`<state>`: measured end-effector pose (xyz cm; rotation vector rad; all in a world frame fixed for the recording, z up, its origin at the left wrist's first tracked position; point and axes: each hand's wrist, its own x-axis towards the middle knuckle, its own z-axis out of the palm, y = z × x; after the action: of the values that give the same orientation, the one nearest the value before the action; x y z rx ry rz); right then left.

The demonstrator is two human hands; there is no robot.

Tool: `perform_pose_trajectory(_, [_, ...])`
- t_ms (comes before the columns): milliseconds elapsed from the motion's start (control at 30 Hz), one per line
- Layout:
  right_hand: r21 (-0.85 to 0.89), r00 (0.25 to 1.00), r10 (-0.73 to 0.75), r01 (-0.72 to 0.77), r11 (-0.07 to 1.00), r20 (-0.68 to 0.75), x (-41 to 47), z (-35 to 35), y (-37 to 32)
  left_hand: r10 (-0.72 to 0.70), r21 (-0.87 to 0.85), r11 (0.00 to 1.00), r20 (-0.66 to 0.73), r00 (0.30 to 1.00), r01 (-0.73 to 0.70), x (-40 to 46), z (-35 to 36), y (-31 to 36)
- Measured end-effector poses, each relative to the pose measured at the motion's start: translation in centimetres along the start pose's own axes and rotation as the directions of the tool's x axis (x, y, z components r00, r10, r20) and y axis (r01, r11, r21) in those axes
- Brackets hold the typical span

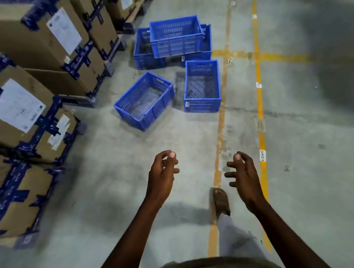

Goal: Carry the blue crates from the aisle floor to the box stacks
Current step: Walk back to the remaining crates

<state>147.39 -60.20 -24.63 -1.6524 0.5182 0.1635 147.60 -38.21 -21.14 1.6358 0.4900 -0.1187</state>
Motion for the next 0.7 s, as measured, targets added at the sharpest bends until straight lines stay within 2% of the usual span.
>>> perform_pose_trajectory(167, [-0.074,0.994,-0.011,0.019,0.997,0.109,13.2,-0.3,-5.4,-0.031,-0.007,1.000,-0.113,0.993,0.031,10.0,5.6,4.2])
perform_pose_trajectory(267, [-0.107,0.987,-0.048,0.065,0.992,0.154,21.0,-0.6,-9.9,-0.033,-0.022,0.999,-0.133,0.991,0.030,15.4,9.0,7.6])
perform_pose_trajectory(400, [-0.127,0.980,-0.078,0.102,0.987,0.183,30.8,-0.6,-15.9,-0.030,-0.053,0.998,-0.159,0.987,0.022,22.5,13.2,12.5])
perform_pose_trajectory(600, [-0.165,0.971,-0.138,0.171,0.971,0.197,47.7,0.6,-21.9,-0.036,-0.073,0.997,-0.189,0.981,0.022,37.6,19.1,16.4])
perform_pose_trajectory(700, [-0.235,0.973,-0.097,0.147,0.961,0.211,56.8,1.7,-24.6,-0.047,-0.103,0.994,-0.202,0.978,0.027,46.0,22.2,18.0])
